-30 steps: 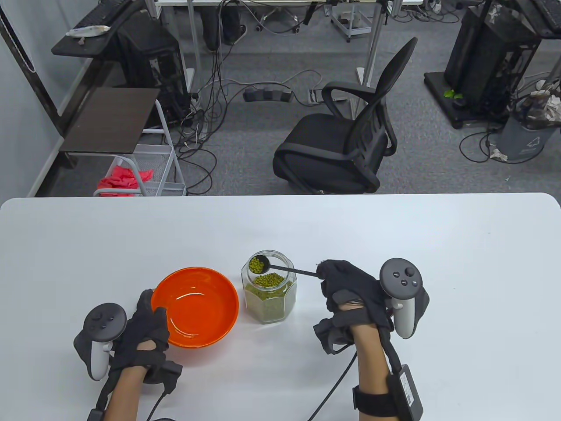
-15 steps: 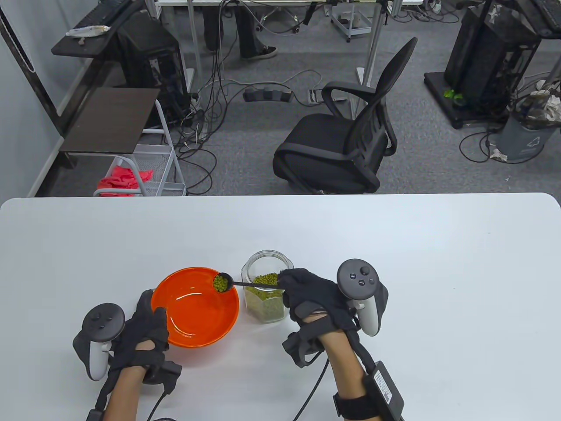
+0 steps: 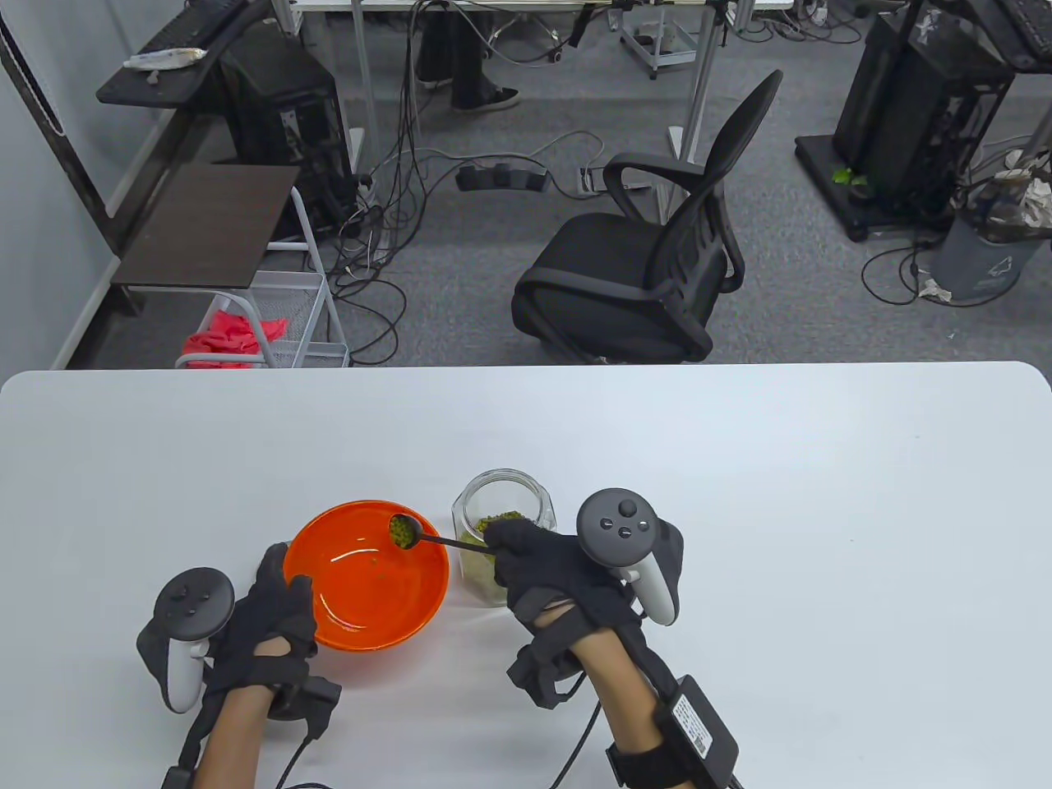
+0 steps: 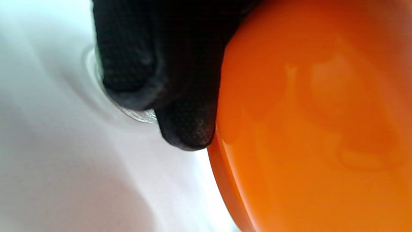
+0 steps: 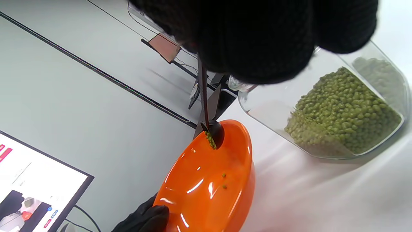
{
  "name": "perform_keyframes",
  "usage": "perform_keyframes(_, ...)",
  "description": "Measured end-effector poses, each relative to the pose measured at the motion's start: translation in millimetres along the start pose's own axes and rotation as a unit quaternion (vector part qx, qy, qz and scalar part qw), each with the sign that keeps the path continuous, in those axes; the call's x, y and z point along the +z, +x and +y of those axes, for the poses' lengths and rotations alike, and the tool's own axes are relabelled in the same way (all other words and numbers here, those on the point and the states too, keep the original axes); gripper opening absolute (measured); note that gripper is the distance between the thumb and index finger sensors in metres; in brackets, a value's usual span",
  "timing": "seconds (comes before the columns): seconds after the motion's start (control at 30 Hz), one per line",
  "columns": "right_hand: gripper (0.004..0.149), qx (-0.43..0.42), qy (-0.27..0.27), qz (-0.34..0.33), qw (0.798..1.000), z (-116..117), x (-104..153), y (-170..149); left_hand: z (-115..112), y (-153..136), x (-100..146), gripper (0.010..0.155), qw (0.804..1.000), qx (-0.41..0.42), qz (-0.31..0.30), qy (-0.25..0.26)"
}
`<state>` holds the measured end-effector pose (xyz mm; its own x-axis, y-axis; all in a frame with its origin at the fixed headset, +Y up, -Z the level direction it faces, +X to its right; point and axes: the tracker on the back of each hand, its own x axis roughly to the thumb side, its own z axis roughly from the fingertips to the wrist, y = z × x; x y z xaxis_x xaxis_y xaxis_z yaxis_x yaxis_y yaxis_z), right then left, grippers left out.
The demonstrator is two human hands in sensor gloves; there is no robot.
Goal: Portion mung beans with measuring scoop (Bowl in hand)
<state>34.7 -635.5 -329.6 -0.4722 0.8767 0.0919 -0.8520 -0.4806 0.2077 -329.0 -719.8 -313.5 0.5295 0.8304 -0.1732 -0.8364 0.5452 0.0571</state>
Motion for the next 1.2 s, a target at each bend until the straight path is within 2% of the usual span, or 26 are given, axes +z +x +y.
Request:
perform_keyframes(0.43, 0.047, 0.0, -0.006, -0.013, 1.0, 10.3, 2.8, 7.7, 1.7, -1.4, 0.0, 0.065, 1.0, 0.004, 0.004, 0.003)
perform_keyframes(0.9, 0.047, 0.068, -0.032, -0.048, 0.996, 24.0, 10.0, 20.8, 3.0, -2.0, -0.3, 0.065, 1.0, 0.002, 0.002, 0.004)
perform_keyframes(1.2, 0.046, 0.112, -0.068, -0.061, 0.99, 29.2, 15.7, 28.4, 3.1, -2.3, -0.6, 0.065, 1.0, 0.001, 0.001, 0.003)
